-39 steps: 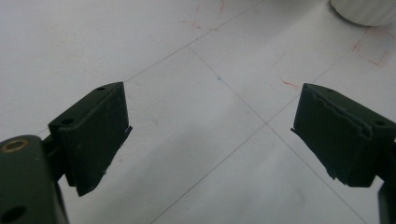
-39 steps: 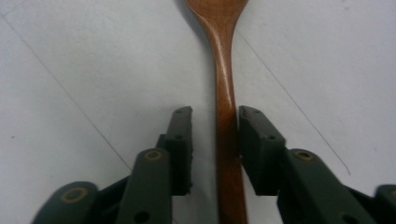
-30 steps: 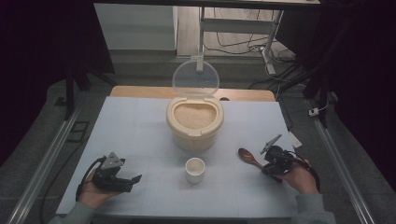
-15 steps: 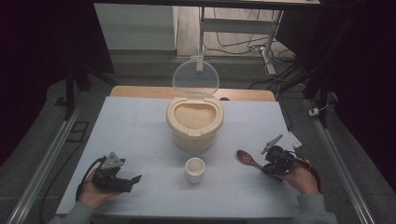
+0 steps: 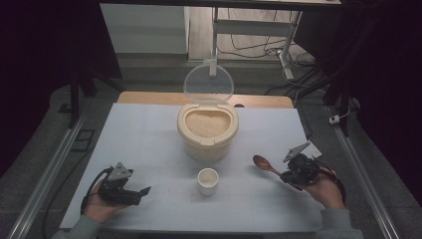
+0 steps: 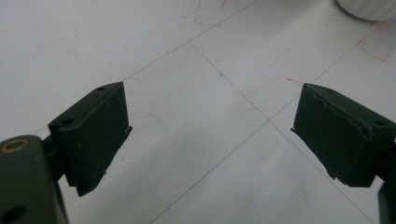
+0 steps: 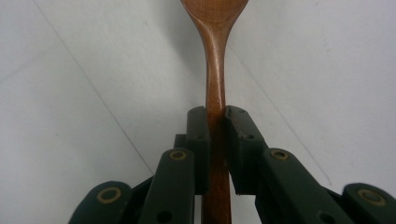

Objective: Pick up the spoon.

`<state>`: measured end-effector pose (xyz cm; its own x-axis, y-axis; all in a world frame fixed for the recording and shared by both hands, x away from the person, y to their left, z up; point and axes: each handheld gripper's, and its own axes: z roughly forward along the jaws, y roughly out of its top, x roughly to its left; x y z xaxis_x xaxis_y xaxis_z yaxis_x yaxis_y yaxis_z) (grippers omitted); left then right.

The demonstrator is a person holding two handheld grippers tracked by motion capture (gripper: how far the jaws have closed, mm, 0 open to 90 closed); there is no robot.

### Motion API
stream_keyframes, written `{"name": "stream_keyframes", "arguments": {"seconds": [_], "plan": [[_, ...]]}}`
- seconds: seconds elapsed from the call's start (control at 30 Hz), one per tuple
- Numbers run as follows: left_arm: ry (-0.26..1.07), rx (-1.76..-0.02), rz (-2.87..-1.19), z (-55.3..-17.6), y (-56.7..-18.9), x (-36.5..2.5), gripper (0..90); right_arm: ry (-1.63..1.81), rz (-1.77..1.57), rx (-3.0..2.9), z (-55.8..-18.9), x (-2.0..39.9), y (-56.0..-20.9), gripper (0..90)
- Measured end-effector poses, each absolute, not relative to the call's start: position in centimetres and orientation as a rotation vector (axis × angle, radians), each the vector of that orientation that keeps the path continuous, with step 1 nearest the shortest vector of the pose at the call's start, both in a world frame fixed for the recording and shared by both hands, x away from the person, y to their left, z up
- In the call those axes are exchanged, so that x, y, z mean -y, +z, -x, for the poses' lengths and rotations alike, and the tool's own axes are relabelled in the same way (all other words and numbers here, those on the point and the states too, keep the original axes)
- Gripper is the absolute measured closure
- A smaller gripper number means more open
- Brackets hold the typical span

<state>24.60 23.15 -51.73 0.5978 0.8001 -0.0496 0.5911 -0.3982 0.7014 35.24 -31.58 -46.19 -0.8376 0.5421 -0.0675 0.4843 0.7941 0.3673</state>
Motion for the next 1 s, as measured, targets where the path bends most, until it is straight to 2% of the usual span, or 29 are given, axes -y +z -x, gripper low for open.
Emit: {"name": "stream_keyframes", "arguments": {"seconds": [0.47,1.0], "plan": [[0.381,-1.107,-2.131,-24.7,-51.9,-23.2,10.3,0.711,-0.637,-2.764,-33.2,29.5,-42.3,79.7],[0.376,-1.11,-2.123,-24.8,-51.9,-23.3,10.3,0.782,-0.47,-2.789,-32.4,25.8,-40.8,79.7]]}}
